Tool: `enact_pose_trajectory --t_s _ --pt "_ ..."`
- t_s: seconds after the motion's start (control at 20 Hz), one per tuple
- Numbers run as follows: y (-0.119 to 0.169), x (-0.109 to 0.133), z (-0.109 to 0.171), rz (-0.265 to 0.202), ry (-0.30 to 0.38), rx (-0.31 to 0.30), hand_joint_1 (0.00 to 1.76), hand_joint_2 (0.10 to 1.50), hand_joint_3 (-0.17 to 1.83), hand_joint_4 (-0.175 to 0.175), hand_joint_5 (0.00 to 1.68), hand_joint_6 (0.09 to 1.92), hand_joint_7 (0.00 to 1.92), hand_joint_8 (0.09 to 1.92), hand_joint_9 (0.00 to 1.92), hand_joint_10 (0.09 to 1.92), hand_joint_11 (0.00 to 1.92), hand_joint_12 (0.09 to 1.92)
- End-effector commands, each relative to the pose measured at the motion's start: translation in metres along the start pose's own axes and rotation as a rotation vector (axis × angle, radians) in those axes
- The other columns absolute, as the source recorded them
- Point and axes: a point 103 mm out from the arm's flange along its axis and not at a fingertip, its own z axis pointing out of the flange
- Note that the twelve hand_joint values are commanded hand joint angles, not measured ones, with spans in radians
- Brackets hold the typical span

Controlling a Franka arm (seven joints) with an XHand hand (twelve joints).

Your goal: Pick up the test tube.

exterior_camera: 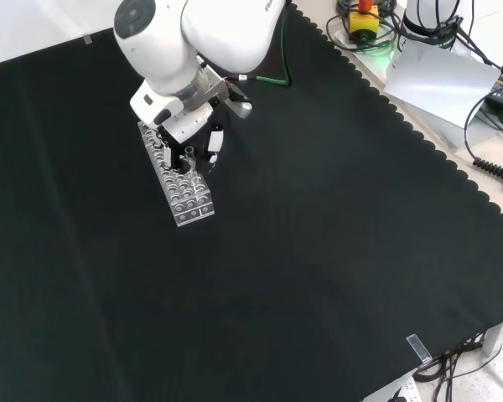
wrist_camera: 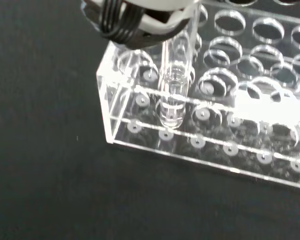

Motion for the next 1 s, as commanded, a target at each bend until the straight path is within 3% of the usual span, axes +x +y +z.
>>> enact_pose_trajectory --t_s 0.05,0.6,1.0 --pt "0.0 -0.004 -0.02 0.034 0.053 -0.02 1.21 0.78 0.47 -0.175 1.21 0.7 1.67 0.52 1.54 0.56 1.26 0.84" --pt "-0.017 -0.024 -0.066 0.08 0.14 0.009 1.21 0.76 0.5 -0.175 1.23 0.67 1.67 0.52 1.54 0.56 1.25 0.83" --pt "-0.039 -0.038 -0.115 0.082 0.149 -0.046 1.21 0.75 0.51 -0.175 1.24 0.67 1.67 0.52 1.54 0.56 1.25 0.84"
